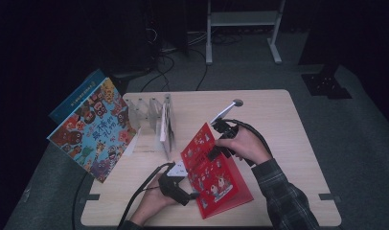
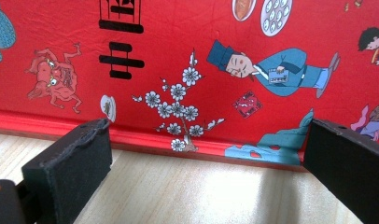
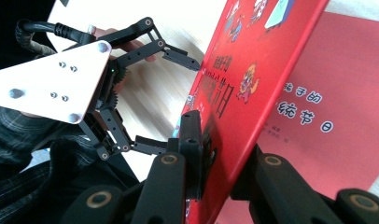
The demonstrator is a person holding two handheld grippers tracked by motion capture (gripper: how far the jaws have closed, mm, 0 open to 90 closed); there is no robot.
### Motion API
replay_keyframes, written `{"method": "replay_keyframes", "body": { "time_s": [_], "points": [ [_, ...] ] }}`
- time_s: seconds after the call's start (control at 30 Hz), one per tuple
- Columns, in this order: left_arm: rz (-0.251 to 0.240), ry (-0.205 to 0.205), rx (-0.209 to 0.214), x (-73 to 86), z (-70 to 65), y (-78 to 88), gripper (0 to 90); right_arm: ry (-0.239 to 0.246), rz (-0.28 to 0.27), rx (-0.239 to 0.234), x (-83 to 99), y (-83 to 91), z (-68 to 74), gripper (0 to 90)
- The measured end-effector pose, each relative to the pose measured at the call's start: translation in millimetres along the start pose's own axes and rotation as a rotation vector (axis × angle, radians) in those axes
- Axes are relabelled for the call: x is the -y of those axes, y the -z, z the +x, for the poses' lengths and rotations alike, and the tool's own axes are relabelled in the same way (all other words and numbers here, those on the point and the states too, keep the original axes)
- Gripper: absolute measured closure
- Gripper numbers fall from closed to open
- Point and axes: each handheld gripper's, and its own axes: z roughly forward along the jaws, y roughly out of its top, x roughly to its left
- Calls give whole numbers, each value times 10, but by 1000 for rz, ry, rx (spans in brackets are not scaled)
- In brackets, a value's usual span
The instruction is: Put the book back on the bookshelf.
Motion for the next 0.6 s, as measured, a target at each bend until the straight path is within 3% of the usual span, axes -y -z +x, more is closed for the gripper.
{"method": "replay_keyframes", "body": {
  "time_s": [0.23,0.6],
  "points": [
    [3,2,1,0,1,0,1,6,4,24,2,61,51,774],
    [14,2,-10,-1,9,13,1,-3,-19,5,27,89,50,846]
  ]
}}
